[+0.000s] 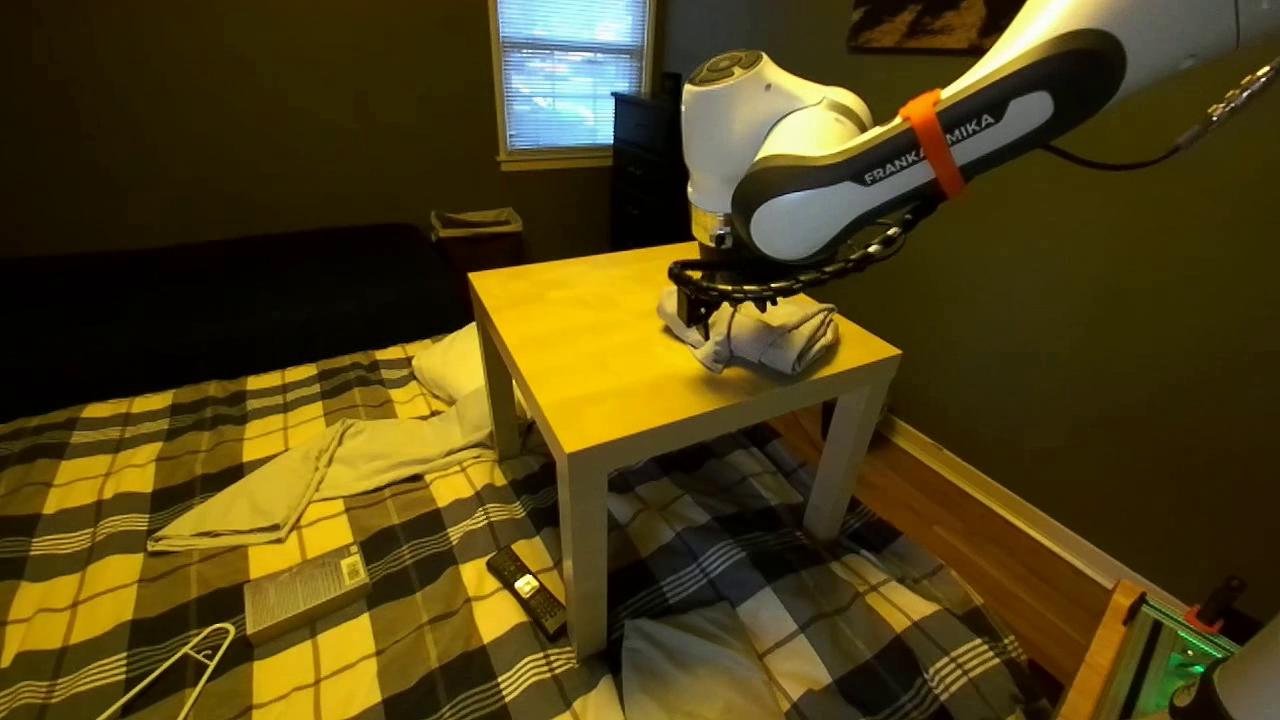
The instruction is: Take the cloth off of the table
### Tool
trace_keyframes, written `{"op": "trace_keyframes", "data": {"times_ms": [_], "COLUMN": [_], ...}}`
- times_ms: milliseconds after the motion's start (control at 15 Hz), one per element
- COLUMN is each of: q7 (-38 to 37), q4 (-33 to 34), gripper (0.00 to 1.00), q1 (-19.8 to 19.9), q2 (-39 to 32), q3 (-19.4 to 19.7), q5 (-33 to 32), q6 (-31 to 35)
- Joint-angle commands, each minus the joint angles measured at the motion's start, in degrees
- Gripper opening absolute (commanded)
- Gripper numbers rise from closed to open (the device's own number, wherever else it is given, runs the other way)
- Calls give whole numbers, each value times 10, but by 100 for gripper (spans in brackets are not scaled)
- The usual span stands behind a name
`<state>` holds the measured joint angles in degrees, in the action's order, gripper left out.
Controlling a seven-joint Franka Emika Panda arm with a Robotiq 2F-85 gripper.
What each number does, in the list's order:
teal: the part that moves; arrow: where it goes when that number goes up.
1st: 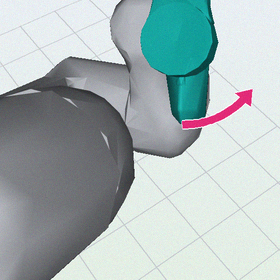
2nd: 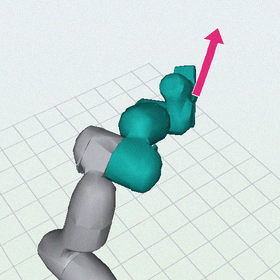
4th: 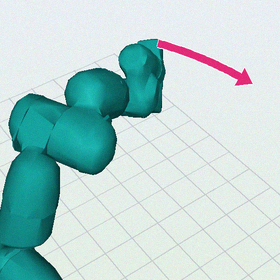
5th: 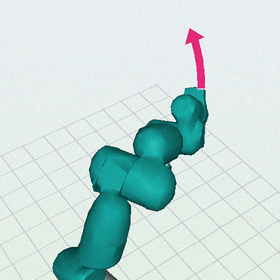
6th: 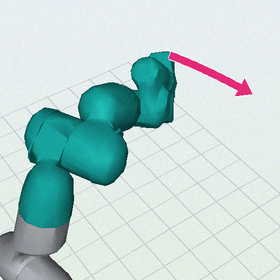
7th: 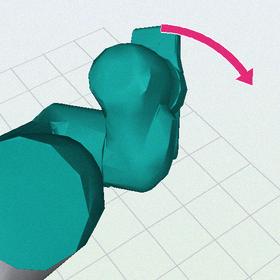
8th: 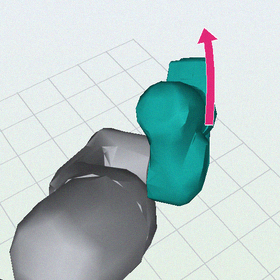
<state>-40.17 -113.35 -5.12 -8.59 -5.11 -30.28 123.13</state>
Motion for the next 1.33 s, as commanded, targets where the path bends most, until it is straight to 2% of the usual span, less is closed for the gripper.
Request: {"op": "trace_keyframes", "data": {"times_ms": [0,467,933,1267], "q7": [-44,-48,-32,38], "q4": [36,68,88,82], "gripper": [100,100,100,100], "q1": [-24,-44,-56,-32], "q2": [-42,-92,-114,-131], "q3": [18,37,48,45], "q5": [-43,-73,-168,-211], "q6": [-23,-70,-145,-110]}}
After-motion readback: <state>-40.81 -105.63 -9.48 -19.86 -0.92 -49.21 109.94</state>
